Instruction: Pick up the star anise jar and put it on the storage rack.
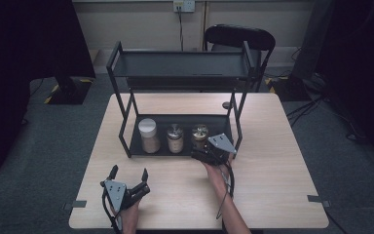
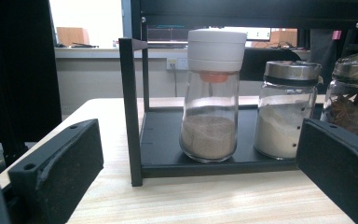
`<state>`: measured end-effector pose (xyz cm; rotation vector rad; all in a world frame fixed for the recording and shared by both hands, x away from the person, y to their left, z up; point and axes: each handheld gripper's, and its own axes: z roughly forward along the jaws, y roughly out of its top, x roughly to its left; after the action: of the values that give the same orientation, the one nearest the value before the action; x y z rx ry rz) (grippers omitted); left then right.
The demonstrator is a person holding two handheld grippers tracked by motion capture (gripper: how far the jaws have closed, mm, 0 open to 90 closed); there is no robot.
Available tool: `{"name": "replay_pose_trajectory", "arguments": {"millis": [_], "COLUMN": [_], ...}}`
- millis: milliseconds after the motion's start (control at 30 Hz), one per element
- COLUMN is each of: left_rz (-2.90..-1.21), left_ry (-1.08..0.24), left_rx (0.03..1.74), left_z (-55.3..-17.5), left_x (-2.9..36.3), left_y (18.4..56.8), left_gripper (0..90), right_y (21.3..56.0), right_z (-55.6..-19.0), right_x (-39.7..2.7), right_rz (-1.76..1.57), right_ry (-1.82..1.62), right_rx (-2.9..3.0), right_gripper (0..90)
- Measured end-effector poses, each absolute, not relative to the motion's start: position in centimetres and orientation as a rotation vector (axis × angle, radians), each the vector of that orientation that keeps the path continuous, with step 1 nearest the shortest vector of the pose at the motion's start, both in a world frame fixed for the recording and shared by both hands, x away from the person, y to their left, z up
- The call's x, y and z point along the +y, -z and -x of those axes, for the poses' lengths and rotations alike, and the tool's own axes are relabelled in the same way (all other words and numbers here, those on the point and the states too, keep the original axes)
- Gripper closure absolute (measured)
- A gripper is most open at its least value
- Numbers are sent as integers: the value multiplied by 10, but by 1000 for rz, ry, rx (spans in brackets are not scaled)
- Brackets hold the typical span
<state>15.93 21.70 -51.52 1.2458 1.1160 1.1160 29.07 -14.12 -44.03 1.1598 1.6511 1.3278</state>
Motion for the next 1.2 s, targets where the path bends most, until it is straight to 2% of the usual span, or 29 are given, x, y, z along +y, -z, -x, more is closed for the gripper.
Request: {"name": "replay_pose_trajectory", "arguments": {"millis": [1200], "left_rz": [-1246], "left_ry": [-1116], "left_rx": [1117], "left_z": [-159], "left_x": [217], "left_y": [515], "left_gripper": [1], "right_y": [439], "right_z": [-277], "right_x": [-149], "right_rz": [-1152], "right_ry": [-1369], "right_rx": [1616], "right_gripper": [12]}}
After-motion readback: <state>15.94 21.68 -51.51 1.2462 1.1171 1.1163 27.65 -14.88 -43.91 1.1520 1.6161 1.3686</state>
